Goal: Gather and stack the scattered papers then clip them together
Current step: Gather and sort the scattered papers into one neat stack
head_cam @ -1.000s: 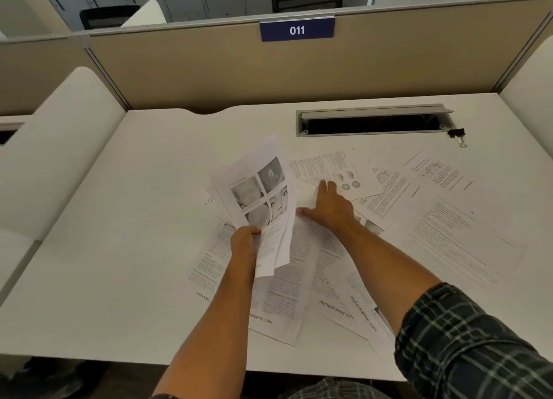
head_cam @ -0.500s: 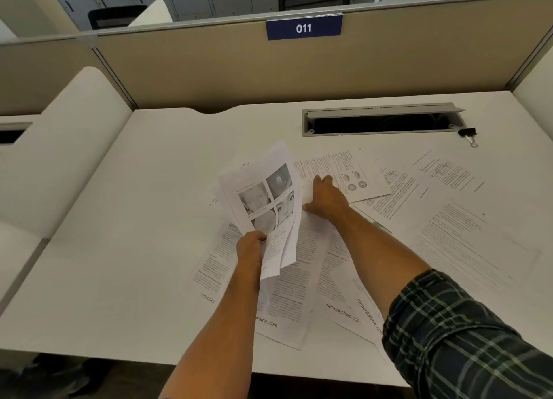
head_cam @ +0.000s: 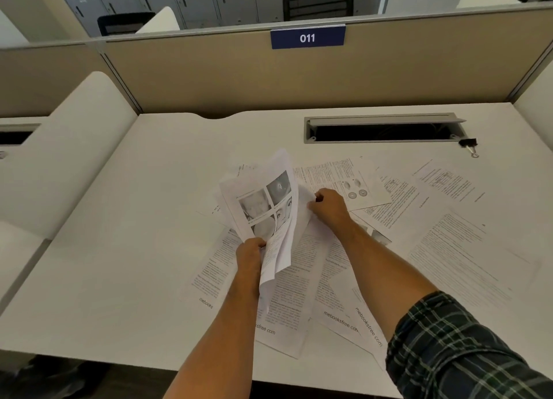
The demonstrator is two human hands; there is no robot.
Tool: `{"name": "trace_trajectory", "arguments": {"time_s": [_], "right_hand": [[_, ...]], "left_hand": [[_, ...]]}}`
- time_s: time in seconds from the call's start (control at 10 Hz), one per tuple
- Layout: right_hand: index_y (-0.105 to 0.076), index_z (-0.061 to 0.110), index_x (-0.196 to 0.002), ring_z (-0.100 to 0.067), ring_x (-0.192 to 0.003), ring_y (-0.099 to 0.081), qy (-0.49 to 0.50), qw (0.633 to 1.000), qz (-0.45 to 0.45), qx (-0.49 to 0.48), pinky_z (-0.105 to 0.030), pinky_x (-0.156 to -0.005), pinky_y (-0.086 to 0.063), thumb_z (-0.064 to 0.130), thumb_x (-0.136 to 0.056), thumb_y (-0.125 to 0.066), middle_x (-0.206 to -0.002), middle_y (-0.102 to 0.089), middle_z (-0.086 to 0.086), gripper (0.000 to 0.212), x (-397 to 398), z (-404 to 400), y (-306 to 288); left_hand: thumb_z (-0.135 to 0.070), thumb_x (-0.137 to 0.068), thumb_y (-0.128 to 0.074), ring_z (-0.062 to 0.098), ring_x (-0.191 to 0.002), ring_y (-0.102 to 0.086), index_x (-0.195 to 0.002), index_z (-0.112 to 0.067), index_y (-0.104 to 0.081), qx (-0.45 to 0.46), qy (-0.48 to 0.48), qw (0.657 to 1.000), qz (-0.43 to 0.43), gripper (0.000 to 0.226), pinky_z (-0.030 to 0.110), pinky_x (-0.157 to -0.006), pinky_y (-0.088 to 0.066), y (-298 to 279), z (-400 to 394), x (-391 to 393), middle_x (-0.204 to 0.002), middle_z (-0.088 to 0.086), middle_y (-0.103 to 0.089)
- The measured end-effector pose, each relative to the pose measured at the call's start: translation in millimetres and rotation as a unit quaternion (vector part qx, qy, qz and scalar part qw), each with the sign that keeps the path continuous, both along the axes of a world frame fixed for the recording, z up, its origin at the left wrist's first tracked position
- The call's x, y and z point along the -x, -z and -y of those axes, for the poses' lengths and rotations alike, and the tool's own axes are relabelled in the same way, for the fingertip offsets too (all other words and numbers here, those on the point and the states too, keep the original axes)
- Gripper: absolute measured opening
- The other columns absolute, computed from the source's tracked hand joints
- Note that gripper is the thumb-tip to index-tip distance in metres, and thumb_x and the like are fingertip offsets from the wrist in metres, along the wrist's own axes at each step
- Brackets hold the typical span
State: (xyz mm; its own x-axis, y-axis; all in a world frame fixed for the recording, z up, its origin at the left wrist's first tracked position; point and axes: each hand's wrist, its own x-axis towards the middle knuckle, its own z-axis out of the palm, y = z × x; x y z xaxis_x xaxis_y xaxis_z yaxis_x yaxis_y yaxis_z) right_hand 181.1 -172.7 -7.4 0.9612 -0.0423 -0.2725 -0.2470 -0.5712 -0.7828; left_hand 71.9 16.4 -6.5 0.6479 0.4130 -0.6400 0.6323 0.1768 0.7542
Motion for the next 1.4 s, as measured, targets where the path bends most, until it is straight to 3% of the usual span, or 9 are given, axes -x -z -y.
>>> {"name": "trace_trajectory", "arguments": {"time_s": [0.1,0.2,0.4,0.5,0.7,0.8,1.0,1.3,1.4], "right_hand": [[-0.057,0.011,-0.087,-0.016,-0.055,-0.066,0.072,0.994,0.007,-0.085,-0.025,-0.052,-0.052,0.014,-0.094,-0.064,-0.086,-0.068,-0.003,0.010,5,7,-6],[-0.062,0.015,-0.100,-0.017,-0.045,-0.066,0.160,0.974,0.030,-0.157,-0.026,-0.050,-0.048,0.023,-0.096,-0.064,-0.090,-0.071,0.000,0.009,8,24,-14],[-0.064,0.017,-0.103,-0.010,-0.042,-0.055,0.331,0.873,0.100,-0.345,-0.025,-0.045,-0.048,0.019,-0.098,-0.066,-0.085,-0.071,-0.006,0.005,14,67,-45],[-0.065,0.013,-0.107,-0.011,-0.046,-0.052,0.367,0.814,0.140,-0.429,-0.023,-0.043,-0.046,0.019,-0.098,-0.067,-0.074,-0.072,-0.001,0.012,21,84,-65],[-0.067,0.014,-0.106,-0.011,-0.049,-0.052,0.361,0.778,0.167,-0.487,-0.022,-0.046,-0.046,0.019,-0.096,-0.072,-0.083,-0.077,-0.001,0.013,50,102,-95],[-0.062,0.013,-0.102,-0.012,-0.048,-0.055,0.334,0.813,0.139,-0.455,-0.023,-0.043,-0.043,0.018,-0.095,-0.072,-0.071,-0.072,0.000,0.012,67,101,-94],[-0.061,0.008,-0.106,-0.016,-0.046,-0.062,0.278,0.899,0.014,-0.337,-0.026,-0.040,-0.042,0.016,-0.096,-0.070,-0.066,-0.071,-0.013,0.015,106,78,-57],[-0.067,0.013,-0.111,-0.019,-0.052,-0.072,0.273,0.922,-0.034,-0.273,-0.026,-0.045,-0.054,0.006,-0.094,-0.069,-0.070,-0.077,-0.010,0.019,139,47,-19],[-0.066,0.018,-0.115,-0.018,-0.053,-0.071,0.251,0.931,-0.036,-0.263,-0.023,-0.044,-0.050,0.004,-0.094,-0.068,-0.071,-0.077,-0.007,0.025,142,46,-15]], "left_hand": [[0.006,-0.096,-0.049,0.014,-0.070,-0.047,-0.074,-0.005,-0.058,0.061,-0.061,0.996,-0.001,0.027,0.013,-0.057,-0.041,0,5,-6,-0.073,0.002,-0.047],[0.002,-0.097,-0.052,0.013,-0.071,-0.049,-0.087,-0.009,-0.055,0.041,-0.069,0.997,0.008,0.016,0.020,-0.056,-0.038,-5,9,-3,-0.073,-0.002,-0.045],[-0.006,-0.095,-0.058,0.015,-0.064,-0.047,-0.079,-0.013,-0.050,0.020,-0.051,0.998,-0.022,0.018,0.028,-0.059,-0.042,-7,17,0,-0.077,0.002,-0.050],[0.001,-0.088,-0.058,0.016,-0.061,-0.041,-0.074,-0.009,-0.050,0.024,-0.046,0.999,-0.011,0.019,0.028,-0.055,-0.035,-9,19,-1,-0.071,0.004,-0.046],[-0.004,-0.083,-0.064,0.017,-0.067,-0.043,-0.073,-0.011,-0.052,-0.001,-0.017,1.000,0.004,0.017,0.031,-0.060,-0.034,-11,26,1,-0.074,0.004,-0.048],[-0.003,-0.083,-0.066,0.019,-0.073,-0.053,-0.078,-0.014,-0.056,-0.008,0.004,1.000,0.023,0.015,0.031,-0.064,-0.043,-9,25,0,-0.082,0.005,-0.057],[-0.003,-0.087,-0.071,0.034,-0.106,-0.065,-0.113,-0.004,-0.068,0.041,0.009,0.997,0.061,0.027,0.051,-0.104,-0.051,-5,30,-7,-0.113,0.015,-0.070],[-0.041,-0.110,-0.043,0.031,-0.108,-0.069,-0.141,-0.013,-0.057,0.101,0.010,0.990,0.095,0.044,0.050,-0.097,-0.056,-16,38,-14,-0.121,0.013,-0.072],[-0.053,-0.107,-0.040,0.023,-0.097,-0.072,-0.135,-0.017,-0.061,0.081,0.034,0.992,0.091,0.050,0.035,-0.073,-0.060,-20,37,-15,-0.112,0.007,-0.075]]}}
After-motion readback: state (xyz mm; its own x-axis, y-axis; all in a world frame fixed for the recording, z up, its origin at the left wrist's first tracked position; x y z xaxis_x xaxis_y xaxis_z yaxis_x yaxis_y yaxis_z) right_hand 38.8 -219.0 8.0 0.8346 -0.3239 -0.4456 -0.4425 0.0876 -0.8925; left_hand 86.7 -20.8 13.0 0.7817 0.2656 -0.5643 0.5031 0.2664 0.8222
